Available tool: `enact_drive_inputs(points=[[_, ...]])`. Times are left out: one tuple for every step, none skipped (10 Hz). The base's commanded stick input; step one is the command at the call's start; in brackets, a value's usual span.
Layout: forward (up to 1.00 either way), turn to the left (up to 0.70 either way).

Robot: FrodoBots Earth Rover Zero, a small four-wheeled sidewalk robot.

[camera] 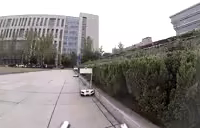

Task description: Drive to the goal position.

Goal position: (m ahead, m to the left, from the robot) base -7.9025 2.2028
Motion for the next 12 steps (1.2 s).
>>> enact_drive_inputs(points=[[0.04, 0.0], [0.04, 0.0], [0.0, 0.0], [0.01, 0.0], [0.03, 0.0], [0.0, 0.0], [0.03, 0.0], [0.04, 0.0], [0.04, 0.0], [0.01, 0.0], [0.03, 0.0], [0.04, 0.0]])
